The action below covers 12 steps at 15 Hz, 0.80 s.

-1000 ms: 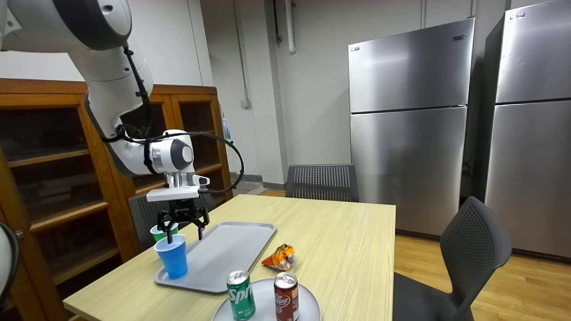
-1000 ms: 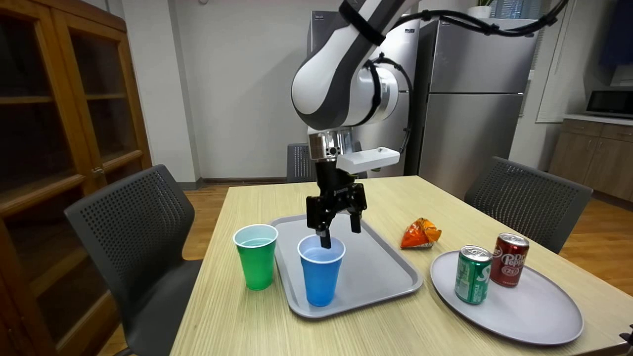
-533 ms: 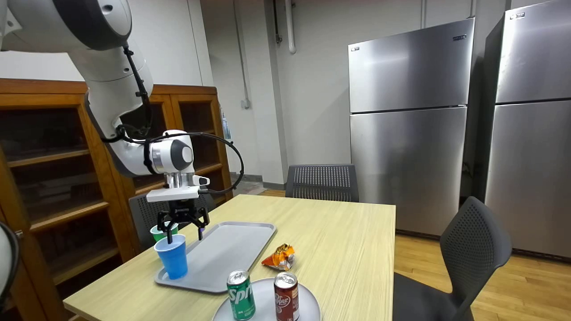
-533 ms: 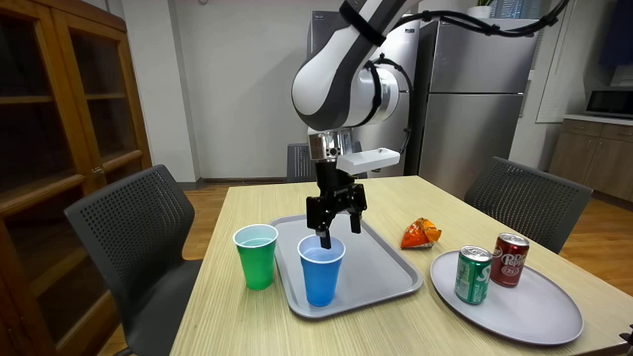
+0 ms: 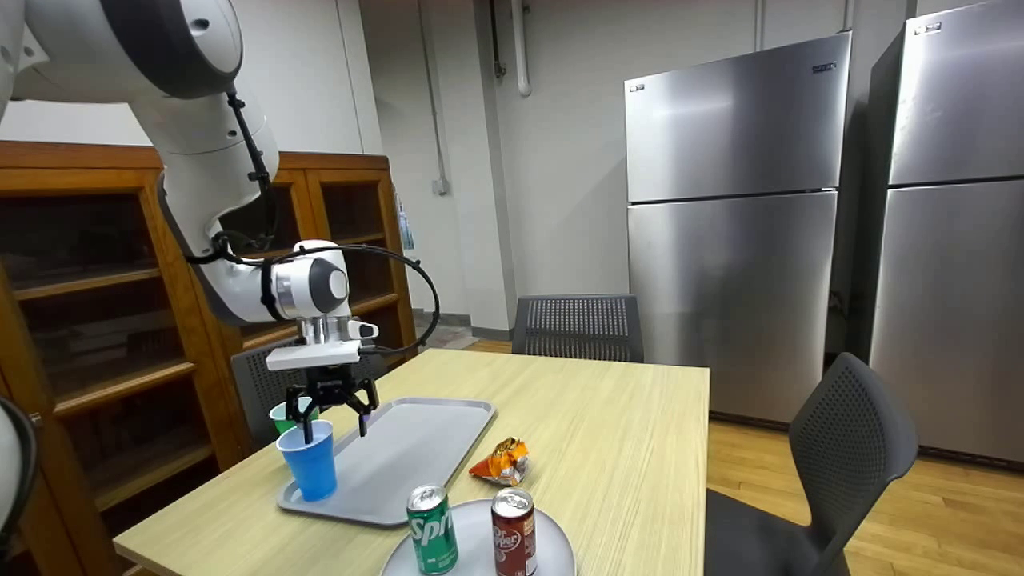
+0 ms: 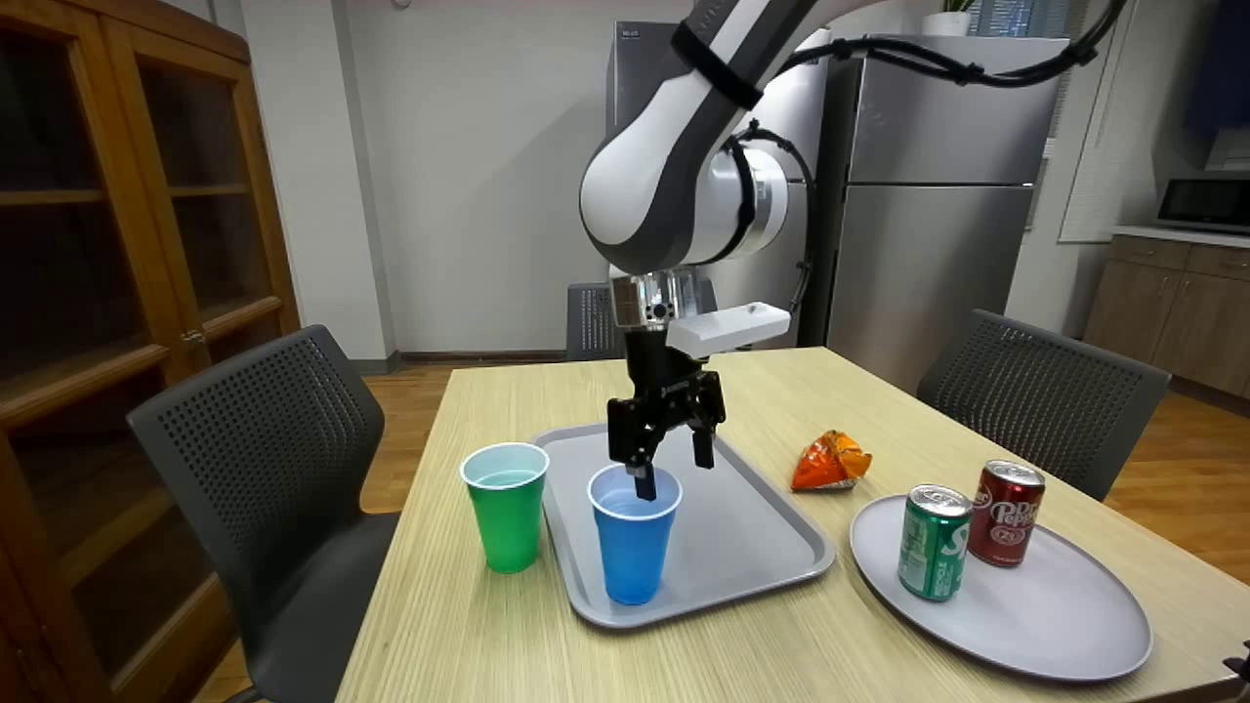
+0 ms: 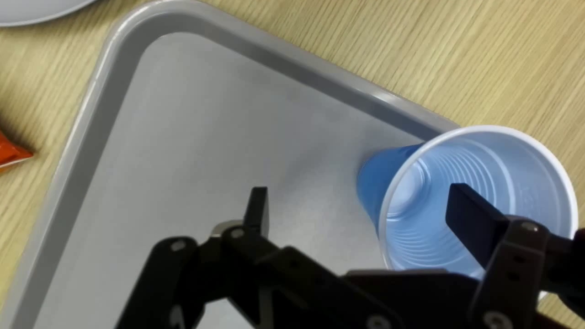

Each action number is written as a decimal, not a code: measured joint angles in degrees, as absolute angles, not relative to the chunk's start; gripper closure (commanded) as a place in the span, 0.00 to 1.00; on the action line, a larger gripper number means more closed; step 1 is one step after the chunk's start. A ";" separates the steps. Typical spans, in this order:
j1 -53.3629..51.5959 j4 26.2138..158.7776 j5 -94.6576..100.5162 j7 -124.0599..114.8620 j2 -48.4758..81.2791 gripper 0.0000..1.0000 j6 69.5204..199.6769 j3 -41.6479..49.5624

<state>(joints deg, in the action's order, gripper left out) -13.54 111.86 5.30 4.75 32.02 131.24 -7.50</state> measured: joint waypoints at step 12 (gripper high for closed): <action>-13.82 111.80 5.79 4.76 35.34 0.00 135.38 -7.76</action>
<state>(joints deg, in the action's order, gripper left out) -13.82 111.80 5.79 4.76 35.34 135.38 -7.76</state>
